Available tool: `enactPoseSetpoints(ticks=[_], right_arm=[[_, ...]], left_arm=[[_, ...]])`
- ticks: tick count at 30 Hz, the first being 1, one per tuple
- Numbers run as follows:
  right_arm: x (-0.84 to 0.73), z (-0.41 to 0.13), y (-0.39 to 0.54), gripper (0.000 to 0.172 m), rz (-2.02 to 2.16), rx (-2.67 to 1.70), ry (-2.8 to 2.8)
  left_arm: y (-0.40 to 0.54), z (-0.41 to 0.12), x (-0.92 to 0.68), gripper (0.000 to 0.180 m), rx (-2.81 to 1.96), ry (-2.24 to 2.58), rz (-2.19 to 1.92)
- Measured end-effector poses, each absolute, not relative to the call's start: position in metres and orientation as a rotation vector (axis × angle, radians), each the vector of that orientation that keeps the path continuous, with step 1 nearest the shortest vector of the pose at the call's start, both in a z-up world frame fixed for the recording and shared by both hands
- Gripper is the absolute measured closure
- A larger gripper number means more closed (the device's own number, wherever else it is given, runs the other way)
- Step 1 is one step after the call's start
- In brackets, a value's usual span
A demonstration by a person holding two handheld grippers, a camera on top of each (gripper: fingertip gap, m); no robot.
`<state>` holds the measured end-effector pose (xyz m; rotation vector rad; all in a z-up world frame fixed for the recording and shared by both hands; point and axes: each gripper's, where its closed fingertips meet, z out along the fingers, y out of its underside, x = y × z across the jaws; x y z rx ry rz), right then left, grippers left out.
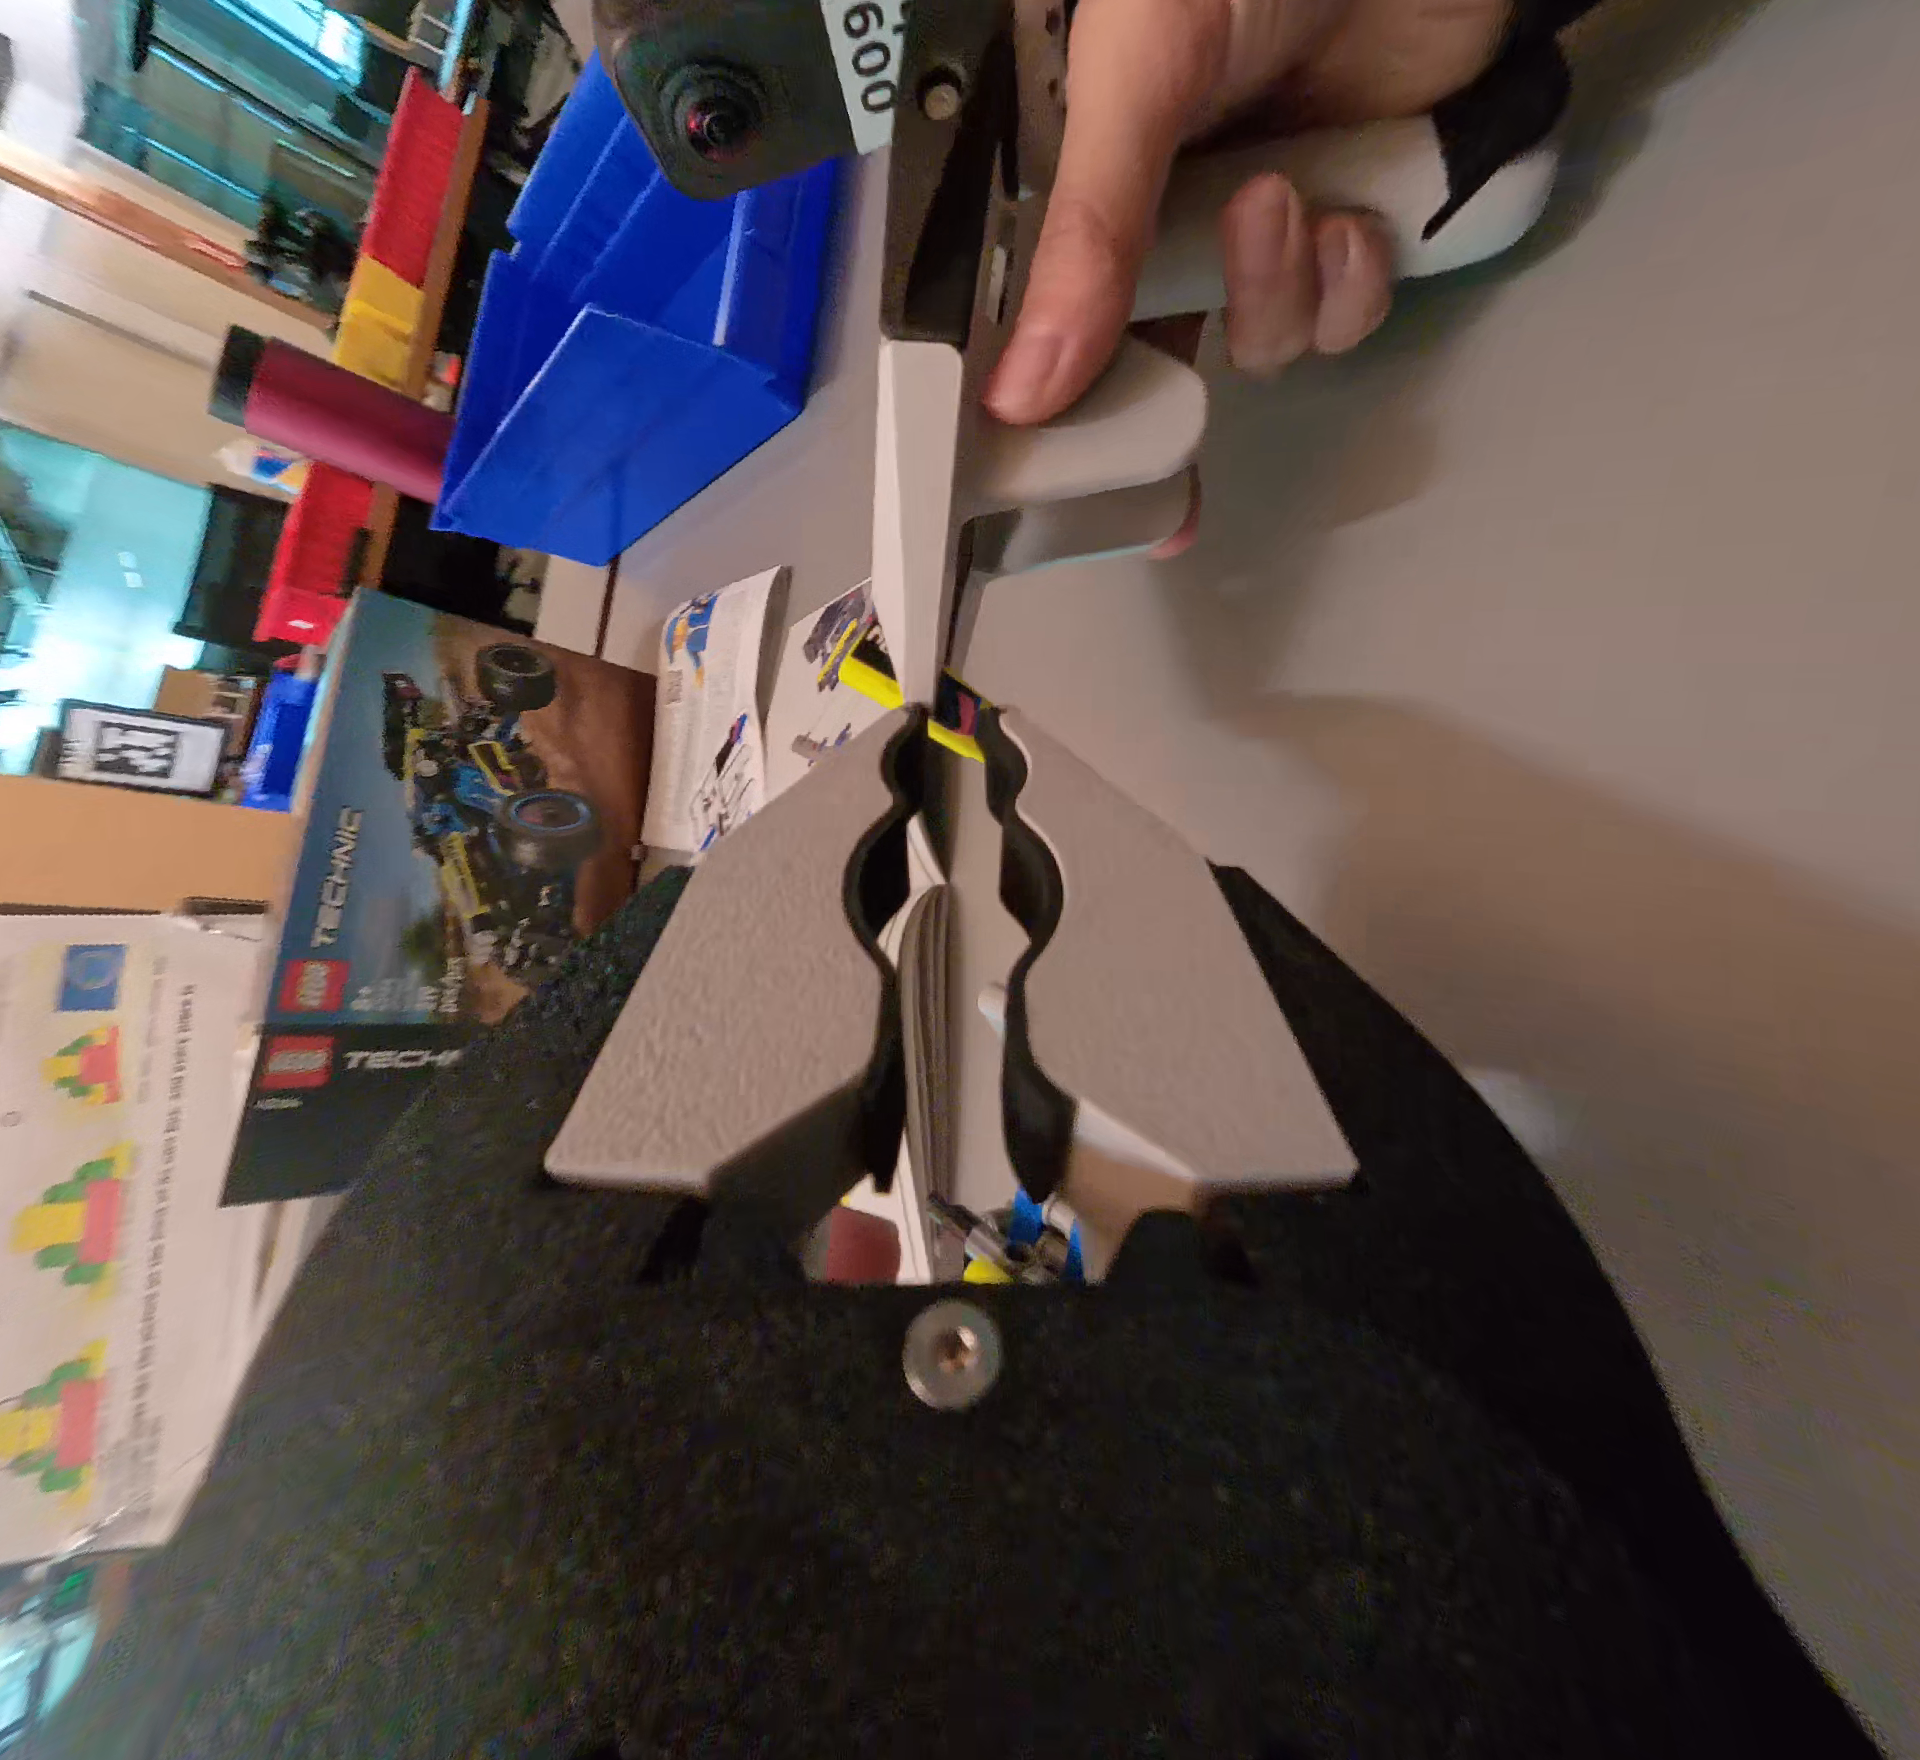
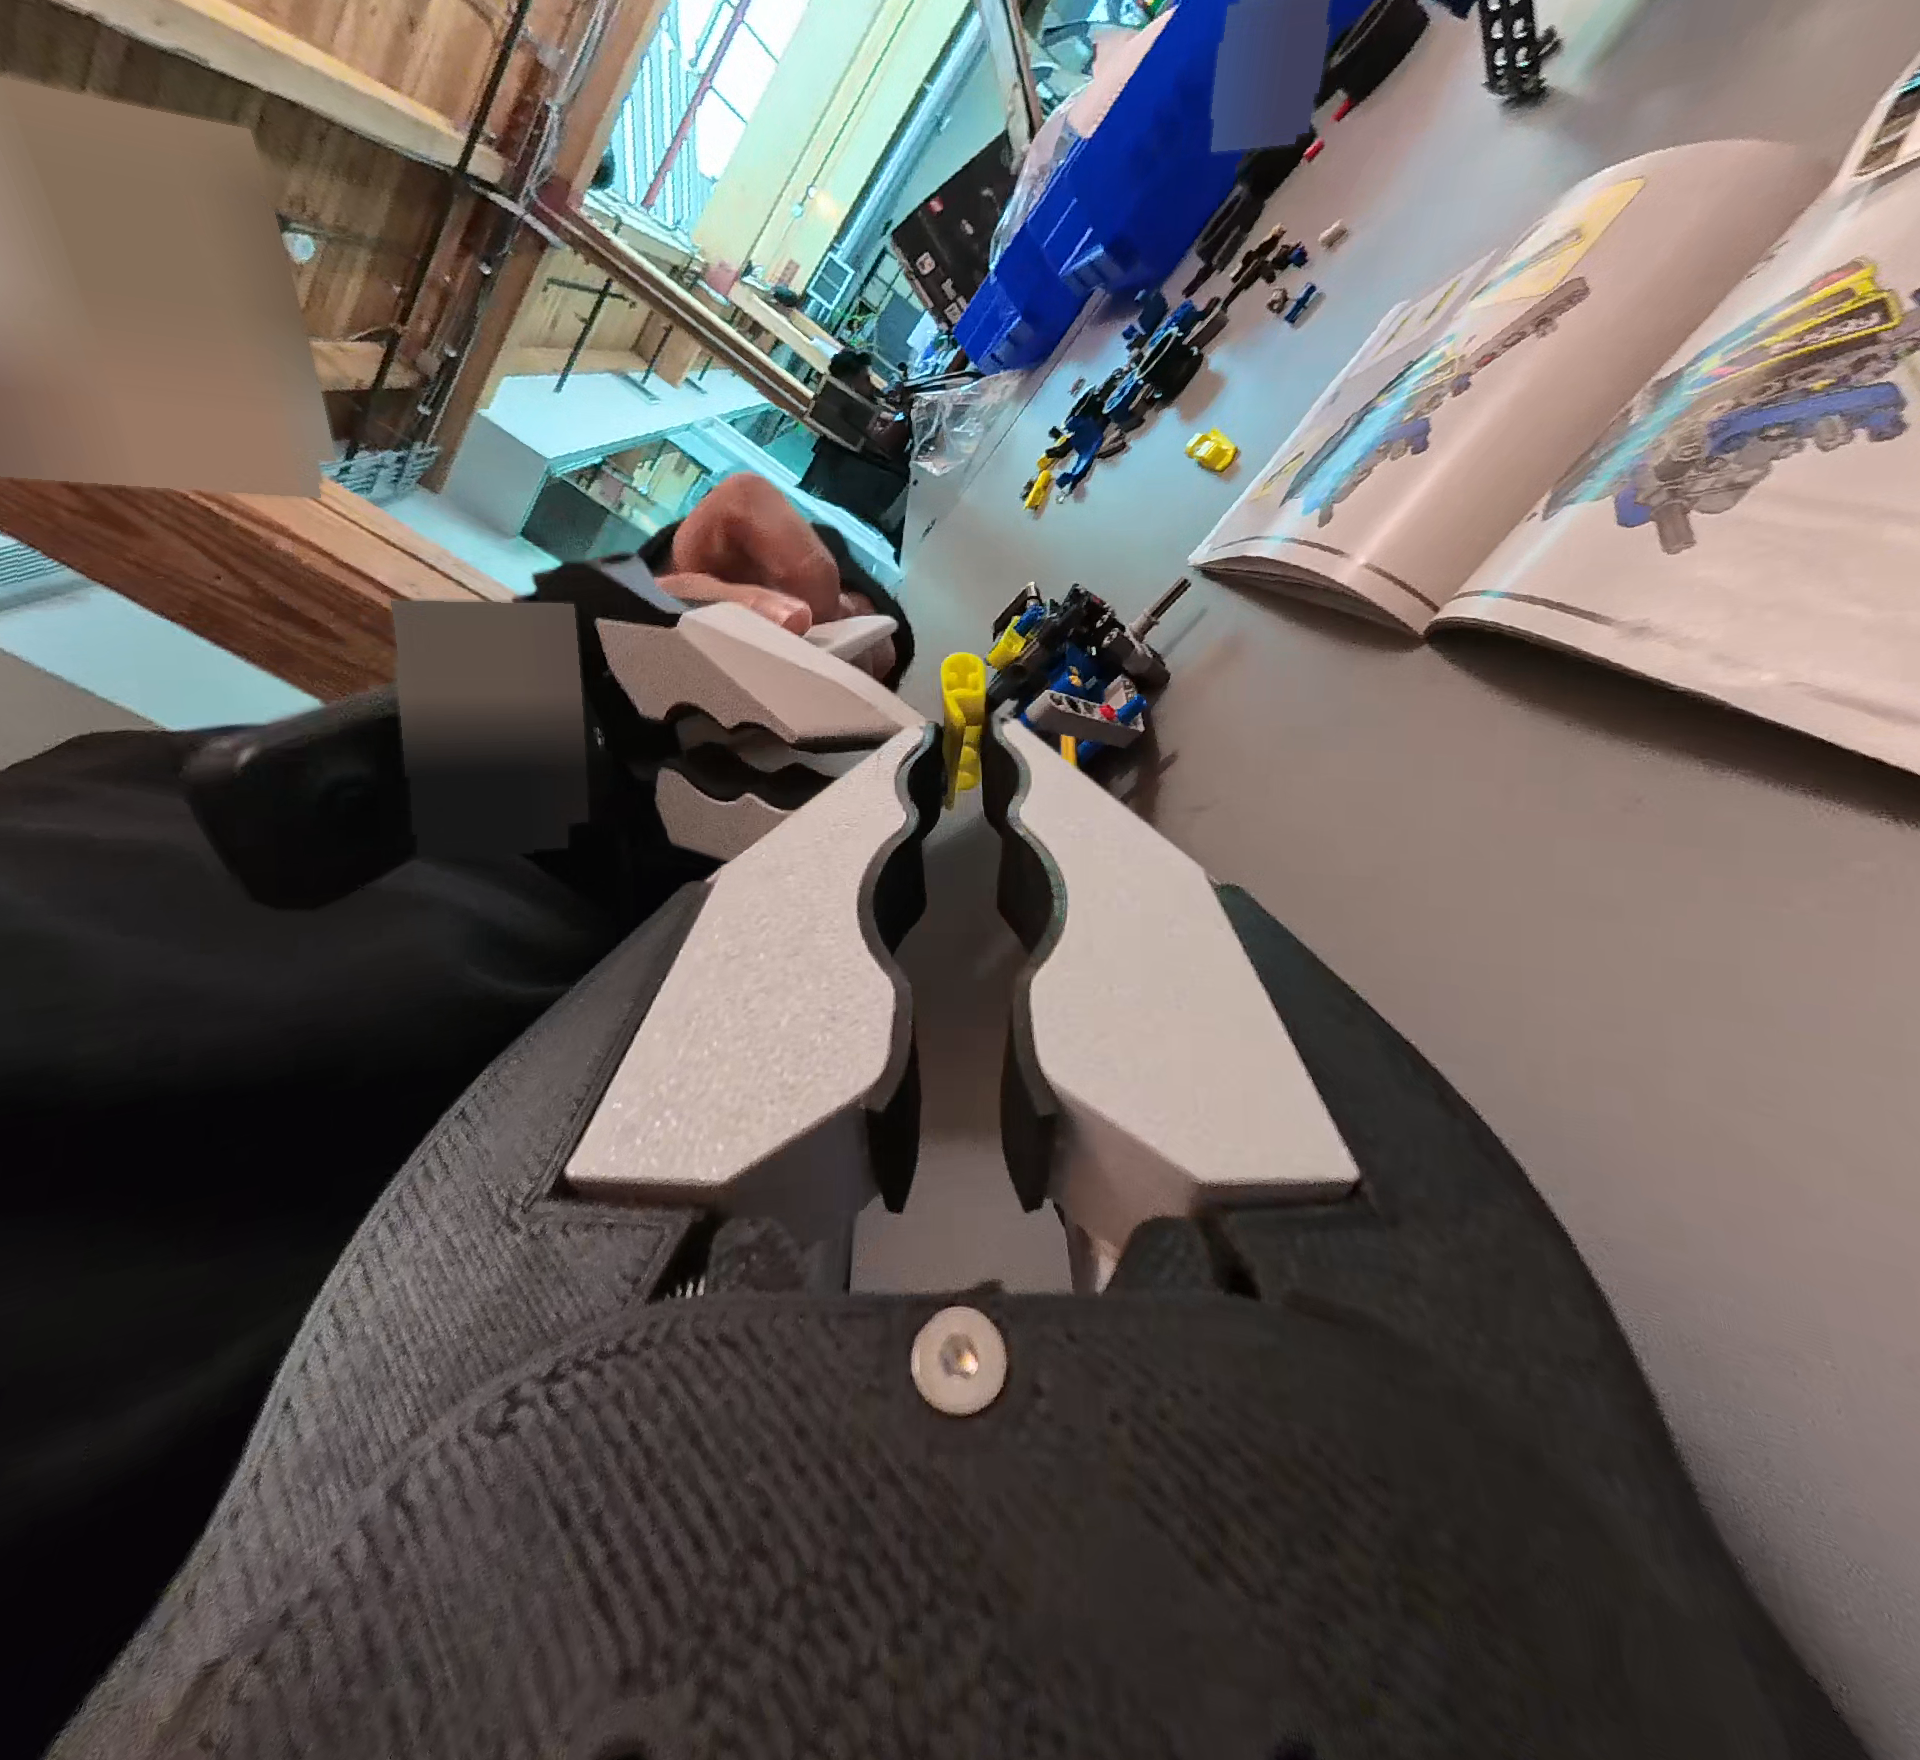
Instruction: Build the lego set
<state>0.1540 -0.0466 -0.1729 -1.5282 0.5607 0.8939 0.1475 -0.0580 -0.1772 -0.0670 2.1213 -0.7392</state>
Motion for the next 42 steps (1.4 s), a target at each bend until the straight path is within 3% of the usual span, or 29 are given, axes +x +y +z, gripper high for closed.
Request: enactPoseSetpoints(ticks=[3, 7, 14, 16, 24, 26, 32, 42], right_arm=[[0.174, -0.169, -0.053, 0.167, 0.856, -1.443, 0.652], [0.171, -0.172, -0.057, 0.165, 0.836, -1.478, 0.641], [0.167, -0.164, -0.054, 0.167, 0.813, -1.446, 0.601], [0.163, -0.154, -0.054, 0.167, 0.816, -1.423, 0.576], [0.148, -0.134, -0.049, 0.167, 0.776, -1.438, 0.503], [0.146, -0.132, -0.047, 0.167, 0.778, -1.439, 0.498], [0.137, -0.121, -0.051, 0.167, 0.869, -1.404, 0.478], [0.162, -0.118, -0.059, 0.167, 0.889, -1.238, 0.63]], left_arm=[[-0.067, -0.186, 0.134, 0.135, -0.001, 2.131, -0.792], [-0.054, -0.183, 0.138, 0.13, -0.101, 2.059, -0.788], [-0.059, -0.154, 0.144, 0.144, -1.04, 2.141, -1.613], [-0.062, -0.155, 0.144, 0.14, -1.212, 2.156, -1.785], [-0.07, -0.146, 0.143, 0.155, -1.35, 2.091, -2.023], [-0.069, -0.147, 0.143, 0.174, -1.359, 2.09, -2.018], [-0.071, -0.133, 0.133, 0.177, -1.391, 2.101, -2.25], [-0.038, -0.118, 0.146, 0.175, -0.878, 1.955, -1.642]])
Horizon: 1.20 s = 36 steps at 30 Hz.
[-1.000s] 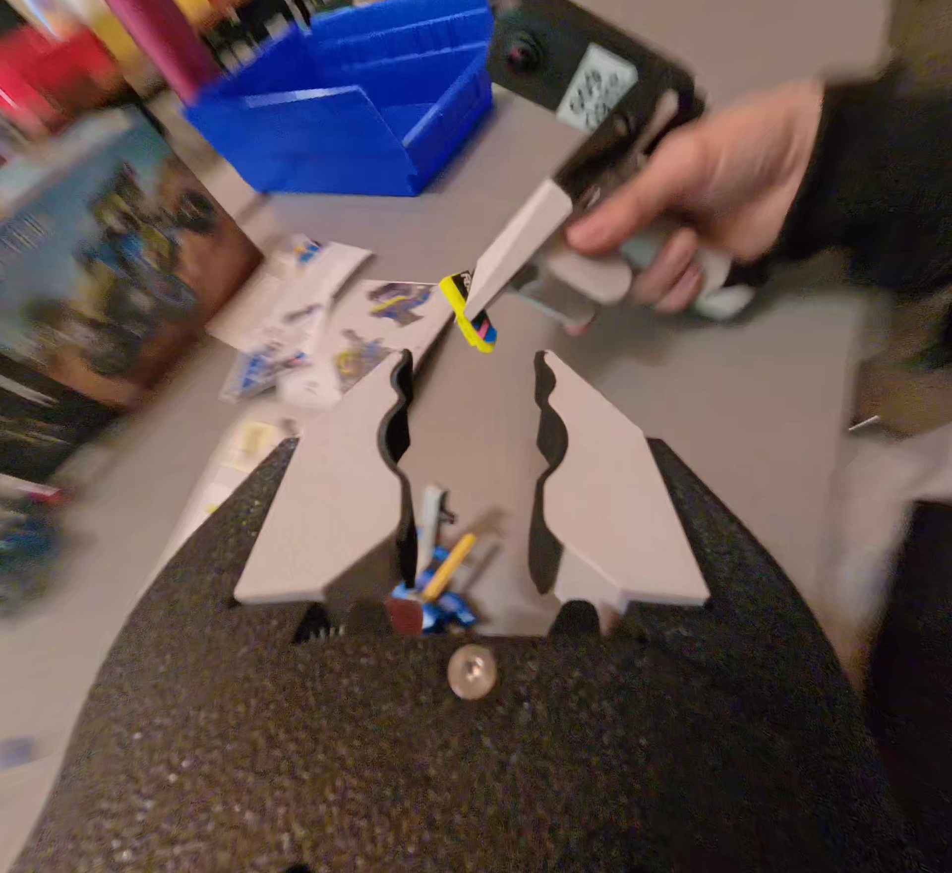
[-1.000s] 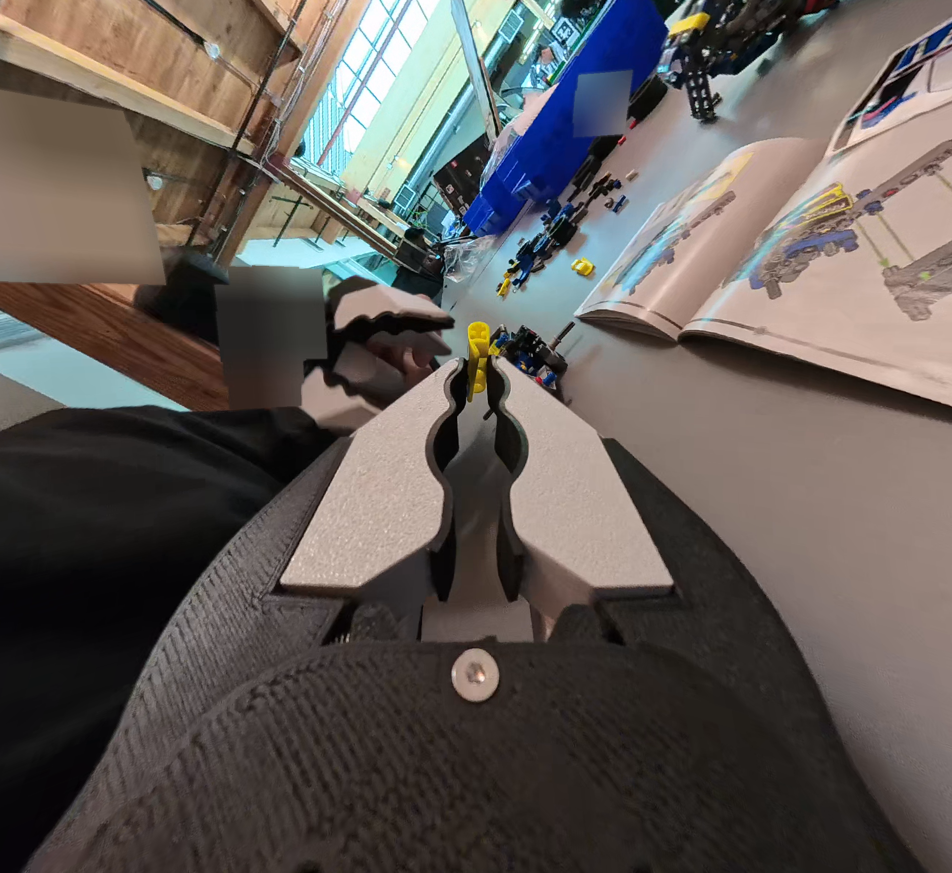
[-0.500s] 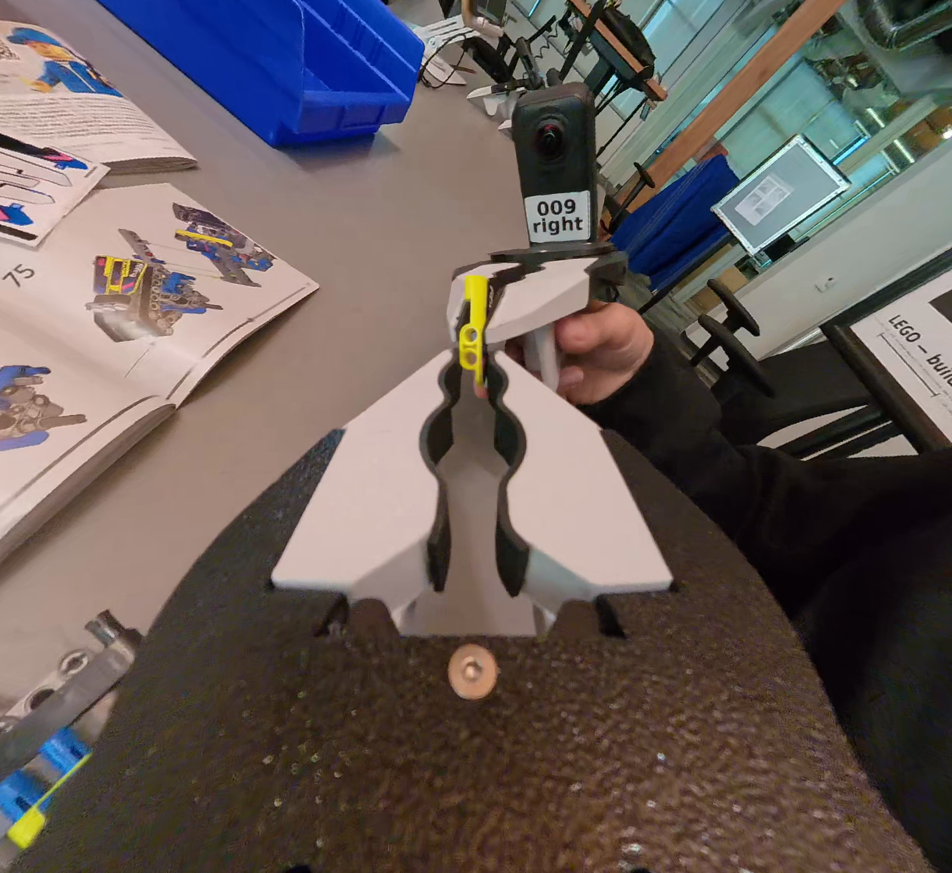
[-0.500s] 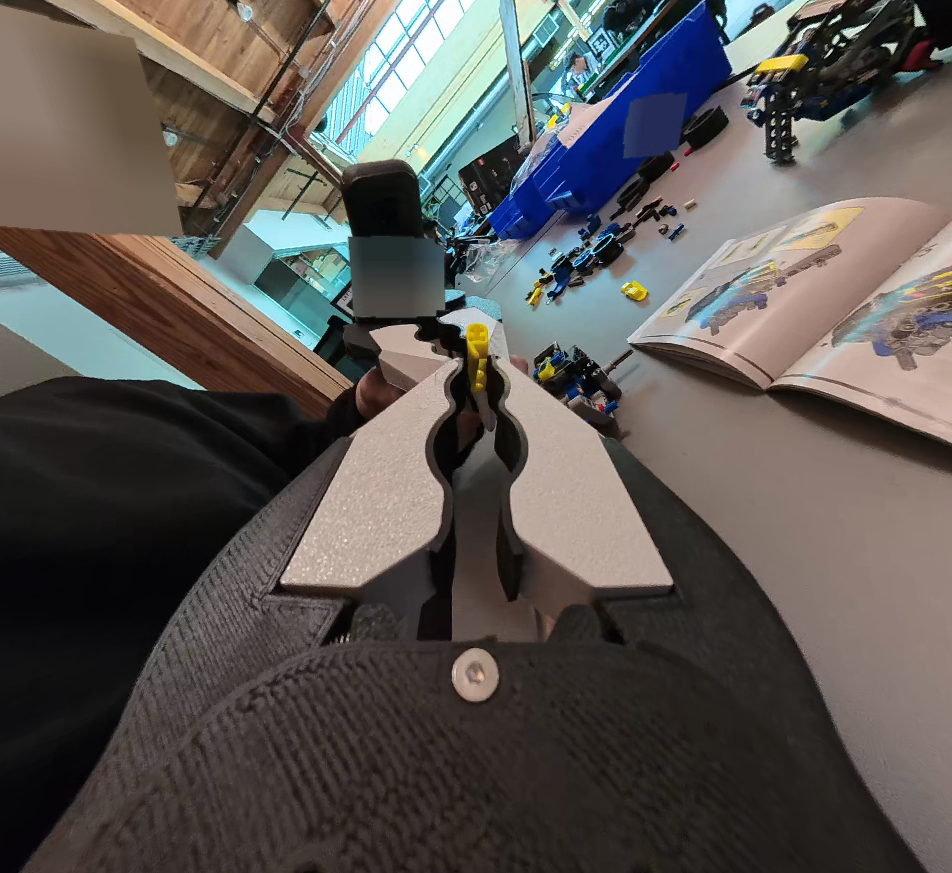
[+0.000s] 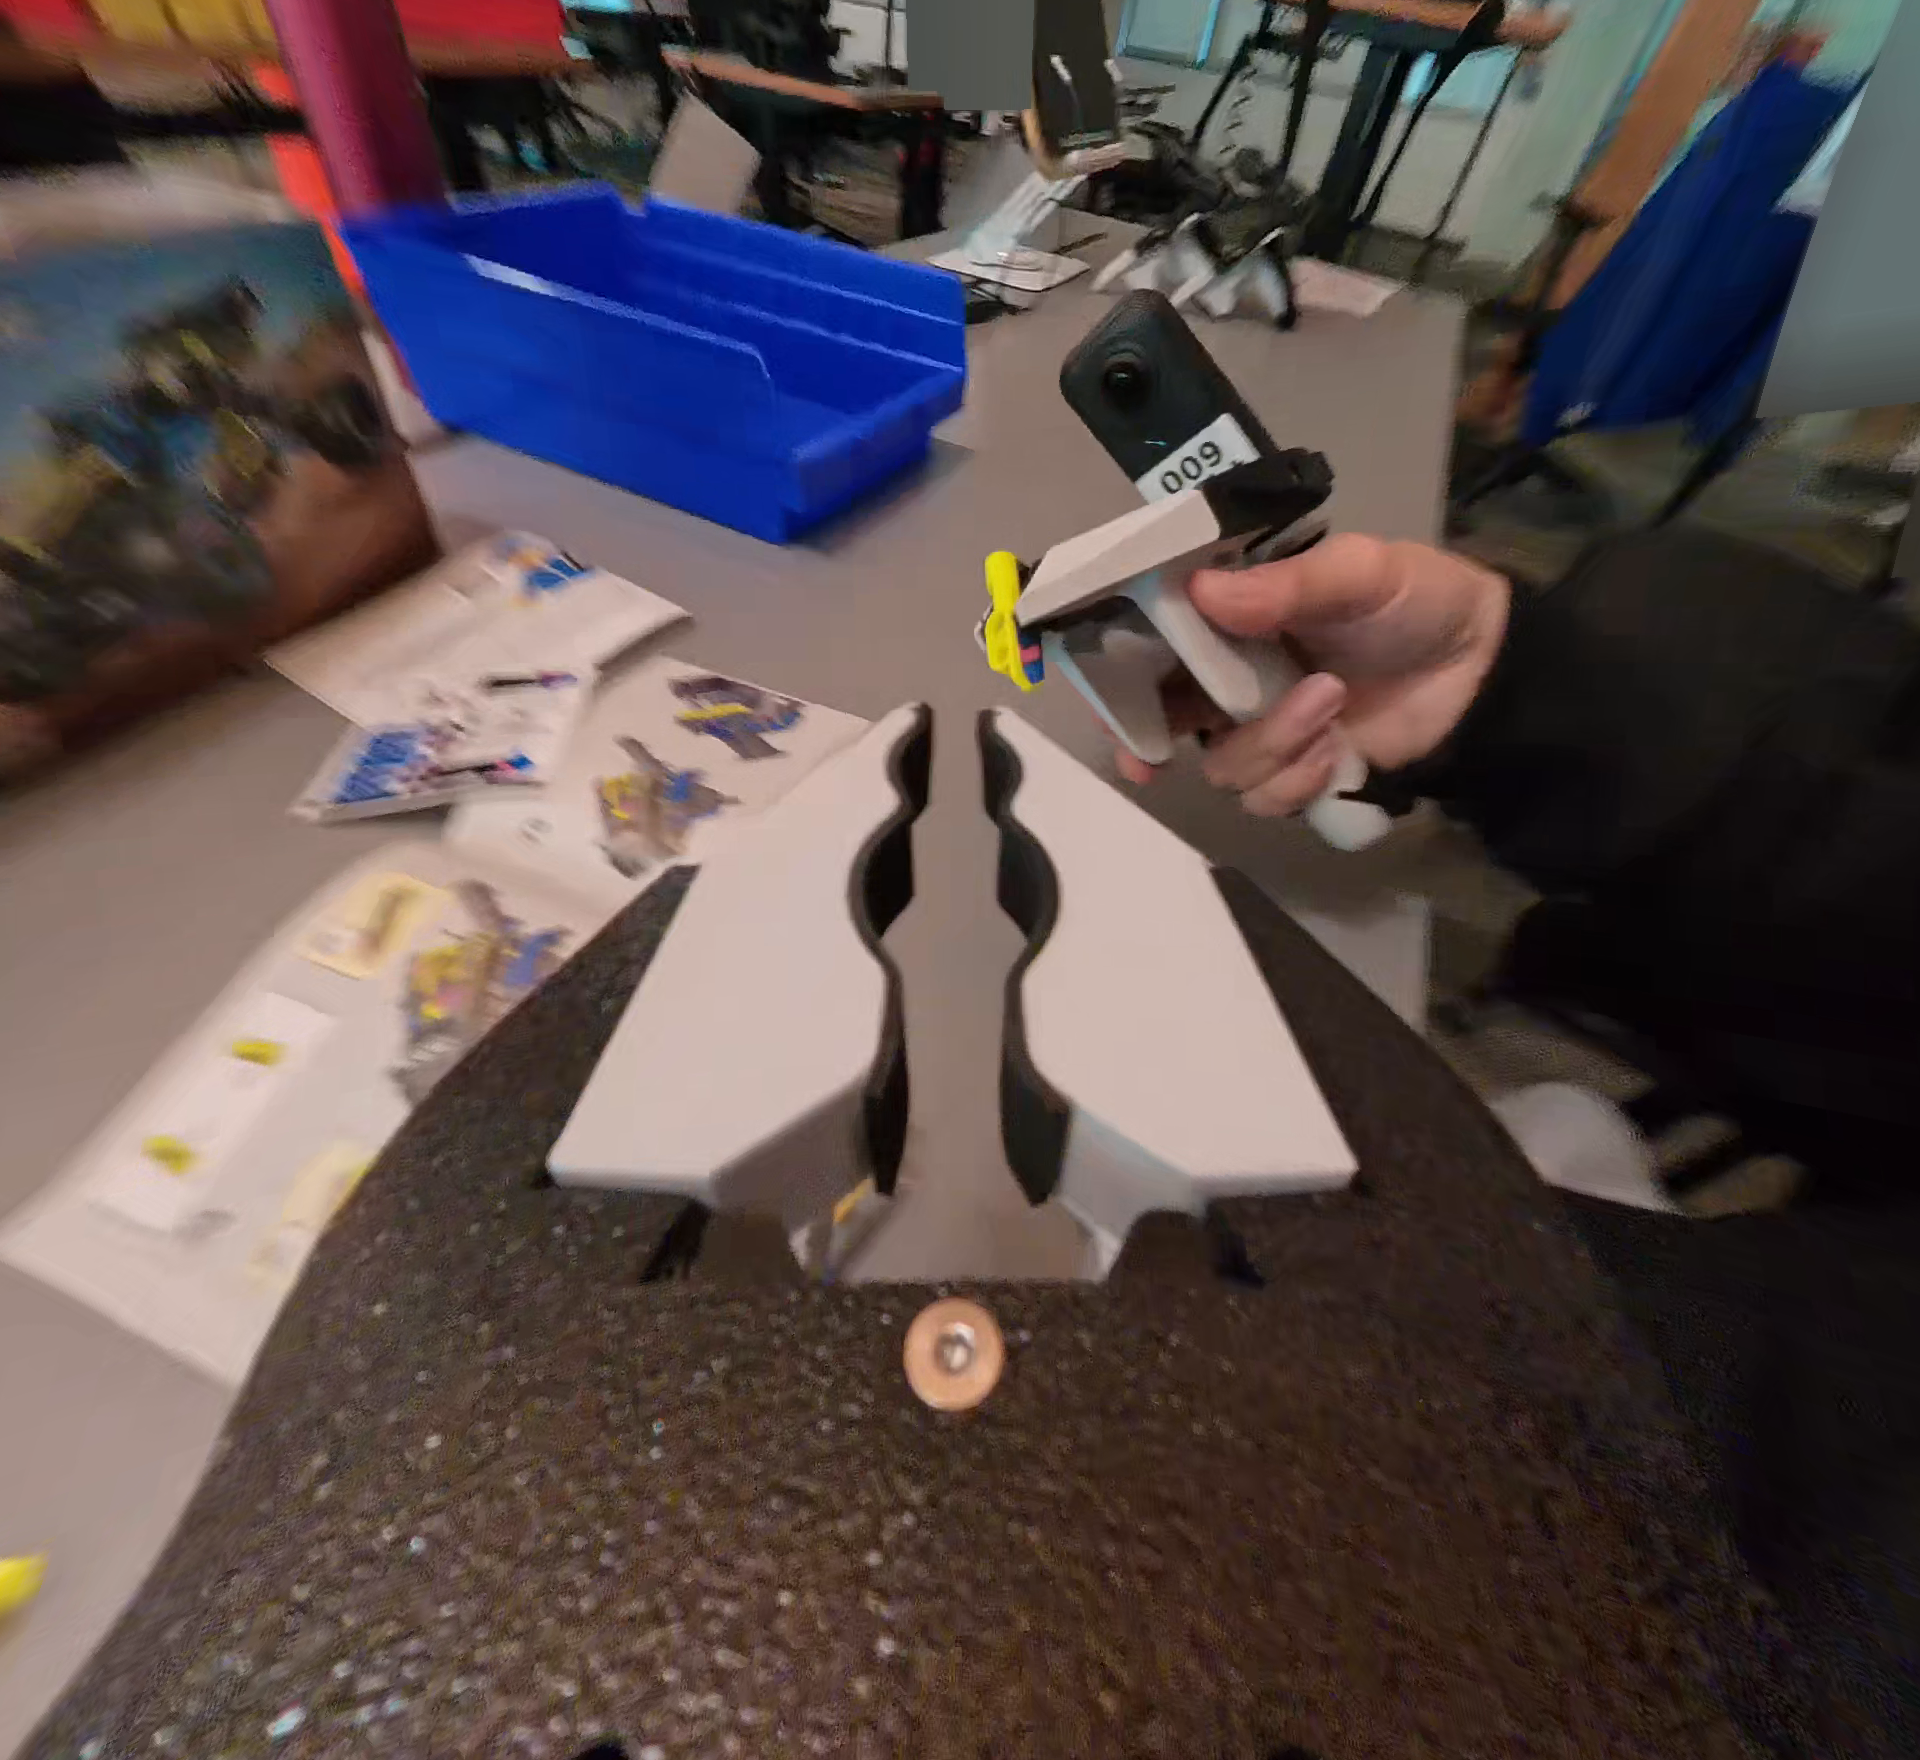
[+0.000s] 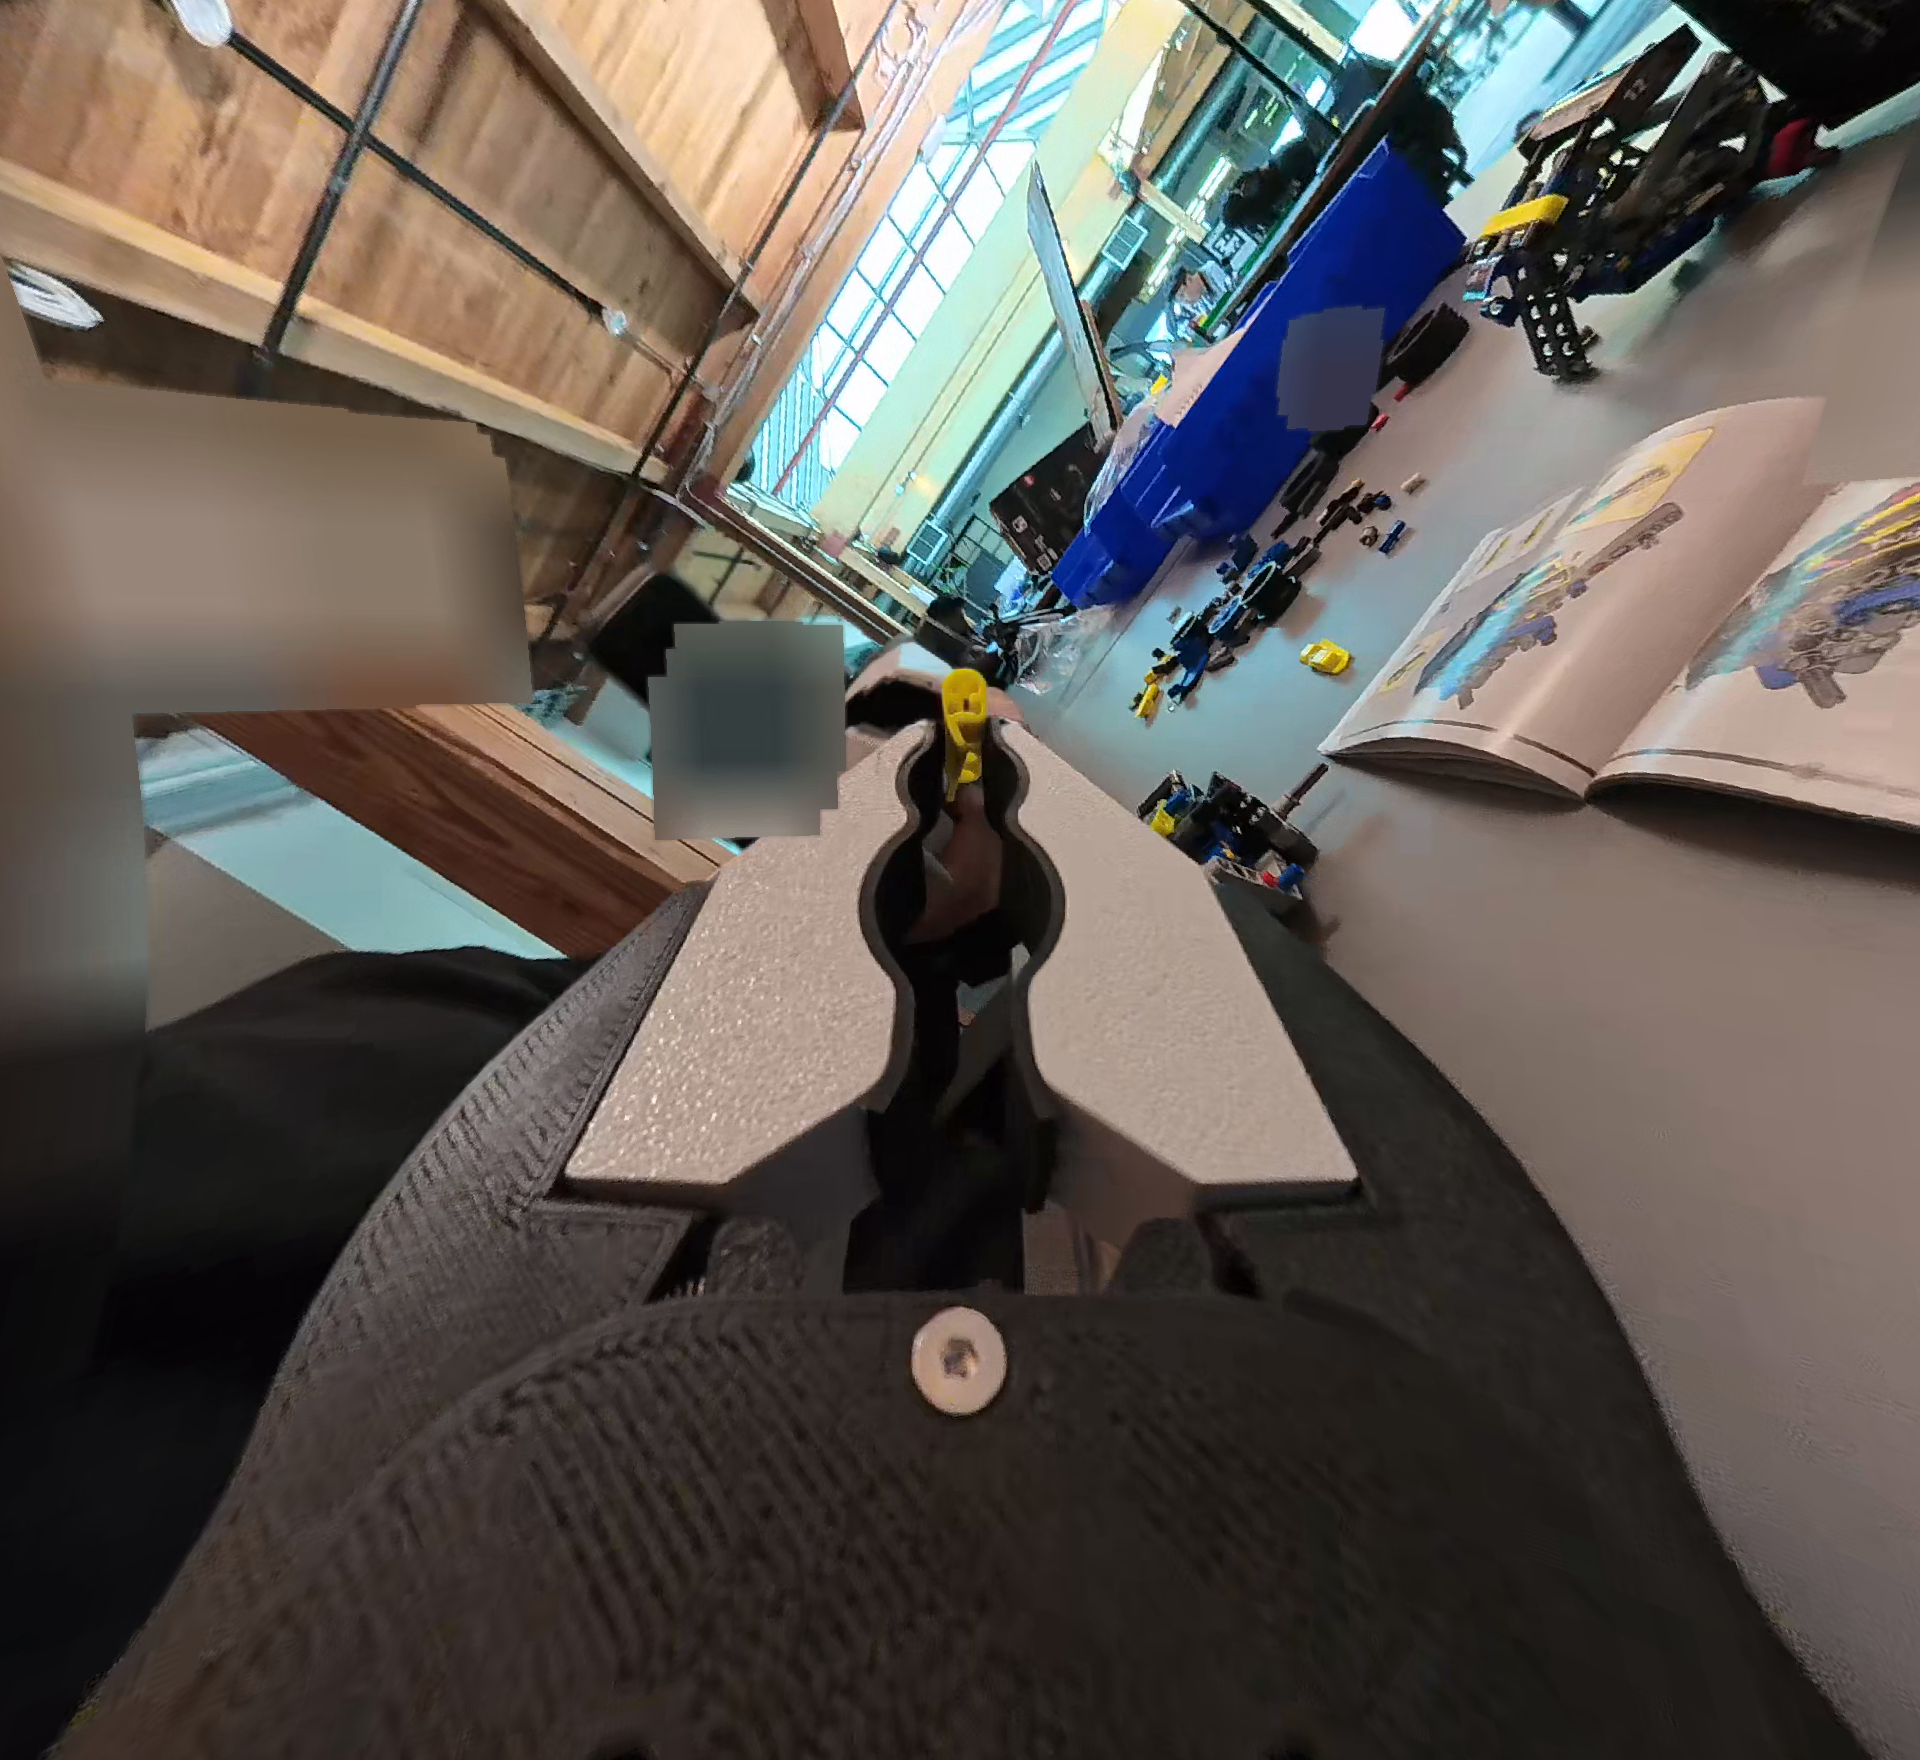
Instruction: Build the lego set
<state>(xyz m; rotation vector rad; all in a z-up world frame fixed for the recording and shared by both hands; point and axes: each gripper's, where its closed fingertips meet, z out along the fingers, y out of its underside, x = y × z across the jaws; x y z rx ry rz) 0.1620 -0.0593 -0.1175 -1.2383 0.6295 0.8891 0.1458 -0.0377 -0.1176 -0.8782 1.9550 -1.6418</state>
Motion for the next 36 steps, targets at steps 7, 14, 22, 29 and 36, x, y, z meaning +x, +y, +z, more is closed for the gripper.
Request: enactPoseSetpoints(ticks=[7, 14, 22, 29, 36], right_arm=[[0.159, -0.109, -0.055, 0.167, 0.925, -1.169, 0.651], [0.148, -0.109, -0.044, 0.167, 0.922, -1.21, 0.63], [0.144, -0.107, -0.055, 0.172, 0.839, -1.307, 0.514], [0.145, -0.106, -0.057, 0.142, 0.79, -1.325, 0.491], [0.142, -0.107, -0.048, 0.167, 0.802, -1.313, 0.491]], left_arm=[[-0.045, -0.12, 0.149, 0.151, -0.532, 1.882, -1.16], [-0.053, -0.117, 0.148, 0.164, -0.497, 1.848, -1.147], [-0.047, -0.113, 0.145, 0.172, -0.542, 1.849, -1.217], [-0.04, -0.109, 0.145, 0.173, -0.581, 1.854, -1.274], [-0.047, -0.115, 0.14, 0.173, -0.534, 1.871, -1.265]])
